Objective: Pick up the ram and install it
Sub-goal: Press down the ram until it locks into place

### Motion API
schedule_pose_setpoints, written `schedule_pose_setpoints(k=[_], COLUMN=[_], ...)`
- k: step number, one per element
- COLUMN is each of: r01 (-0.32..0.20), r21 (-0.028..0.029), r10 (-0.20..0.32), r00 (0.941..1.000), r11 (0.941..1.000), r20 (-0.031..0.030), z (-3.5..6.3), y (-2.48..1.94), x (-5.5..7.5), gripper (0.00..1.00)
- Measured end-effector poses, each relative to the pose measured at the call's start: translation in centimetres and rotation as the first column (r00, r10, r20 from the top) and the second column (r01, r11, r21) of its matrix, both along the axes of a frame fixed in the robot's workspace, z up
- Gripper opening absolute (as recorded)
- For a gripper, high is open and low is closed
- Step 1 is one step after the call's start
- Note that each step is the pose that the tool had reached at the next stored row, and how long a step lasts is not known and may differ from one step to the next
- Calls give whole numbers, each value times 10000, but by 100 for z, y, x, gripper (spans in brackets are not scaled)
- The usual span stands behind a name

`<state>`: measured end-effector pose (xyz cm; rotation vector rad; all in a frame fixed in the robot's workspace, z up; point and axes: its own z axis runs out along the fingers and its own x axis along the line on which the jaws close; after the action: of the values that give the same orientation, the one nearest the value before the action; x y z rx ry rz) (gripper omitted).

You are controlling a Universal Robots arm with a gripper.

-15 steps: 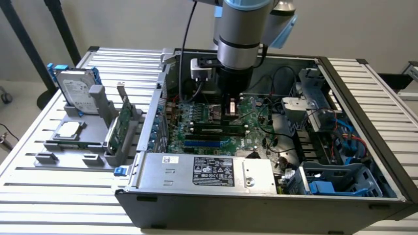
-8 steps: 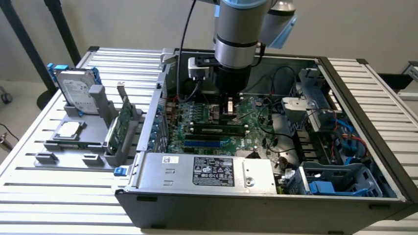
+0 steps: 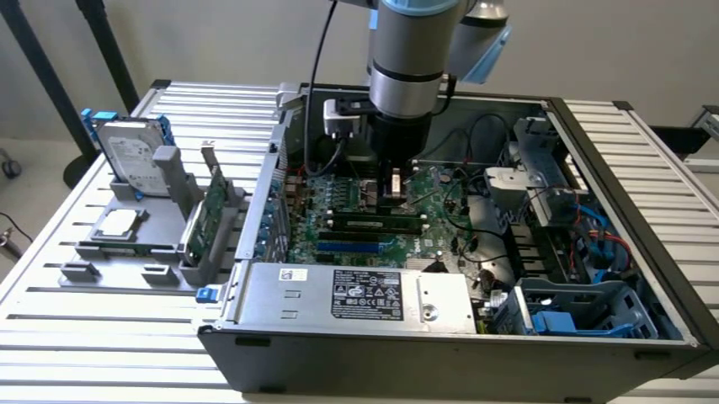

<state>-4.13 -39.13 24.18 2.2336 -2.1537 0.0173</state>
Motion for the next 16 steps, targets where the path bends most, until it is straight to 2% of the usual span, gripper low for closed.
schedule_pose_setpoints(k=[16], r01=[180], r21=[2], r10=[-180], r00=[9998], r11=[9998], r20=[0], z=[-82], y=[19], x=[0], gripper=[11])
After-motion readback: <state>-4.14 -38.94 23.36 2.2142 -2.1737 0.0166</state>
